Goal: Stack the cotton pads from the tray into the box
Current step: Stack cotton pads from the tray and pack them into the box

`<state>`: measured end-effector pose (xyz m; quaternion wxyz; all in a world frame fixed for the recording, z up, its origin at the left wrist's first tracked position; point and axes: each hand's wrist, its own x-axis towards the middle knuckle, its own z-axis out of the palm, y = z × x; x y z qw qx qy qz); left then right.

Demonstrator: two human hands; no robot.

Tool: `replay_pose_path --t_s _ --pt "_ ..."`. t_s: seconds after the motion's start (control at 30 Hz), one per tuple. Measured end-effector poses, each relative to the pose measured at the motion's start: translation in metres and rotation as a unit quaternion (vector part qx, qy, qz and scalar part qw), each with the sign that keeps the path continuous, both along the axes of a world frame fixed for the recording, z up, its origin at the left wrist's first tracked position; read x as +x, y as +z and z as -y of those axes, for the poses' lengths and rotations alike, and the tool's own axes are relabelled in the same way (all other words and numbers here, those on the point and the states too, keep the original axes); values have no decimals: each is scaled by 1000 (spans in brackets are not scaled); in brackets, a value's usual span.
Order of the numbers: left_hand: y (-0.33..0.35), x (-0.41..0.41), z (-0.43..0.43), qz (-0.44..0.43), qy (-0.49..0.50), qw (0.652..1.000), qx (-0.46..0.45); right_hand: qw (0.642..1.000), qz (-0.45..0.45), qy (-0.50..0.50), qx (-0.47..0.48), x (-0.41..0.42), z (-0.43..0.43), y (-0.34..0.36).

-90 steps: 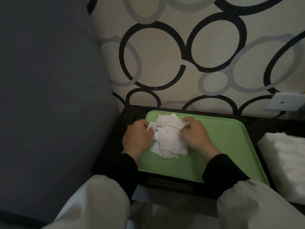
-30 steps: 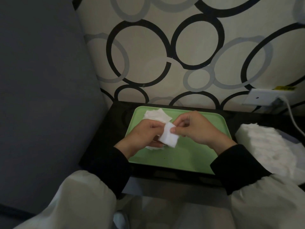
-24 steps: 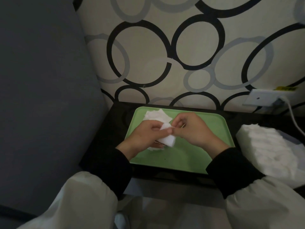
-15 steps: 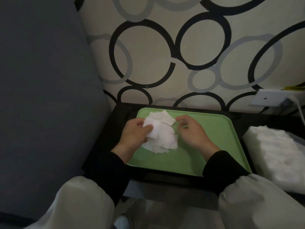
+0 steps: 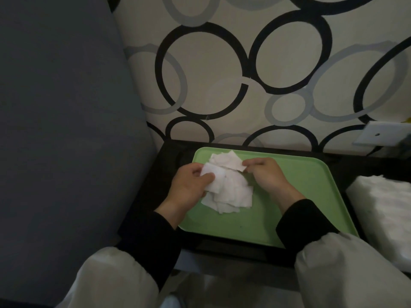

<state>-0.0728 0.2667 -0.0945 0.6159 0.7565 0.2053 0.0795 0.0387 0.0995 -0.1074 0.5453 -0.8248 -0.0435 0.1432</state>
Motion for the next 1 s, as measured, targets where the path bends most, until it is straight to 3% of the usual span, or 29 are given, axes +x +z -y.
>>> replay_pose_path --t_s 0.13,0.23,0.37,0.6,0.73,1.0 --pt "0 2 3 5 6 1000 -3 994 37 -77 75 -5 11 11" --pt "2 3 8 9 7 1000 -8 987 29 -81 137 -6 23 18" --pt "4 4 15 16 8 999 -39 971 -21 -52 232 -9 38 33" --pt "11 4 30 14 -31 994 -100 951 -80 57 292 -30 56 60" --pt "18 4 46 21 -68 989 -128 957 -91 94 259 -41 53 61" --pt "27 4 64 22 -71 984 -162 977 -73 42 194 -42 49 53"
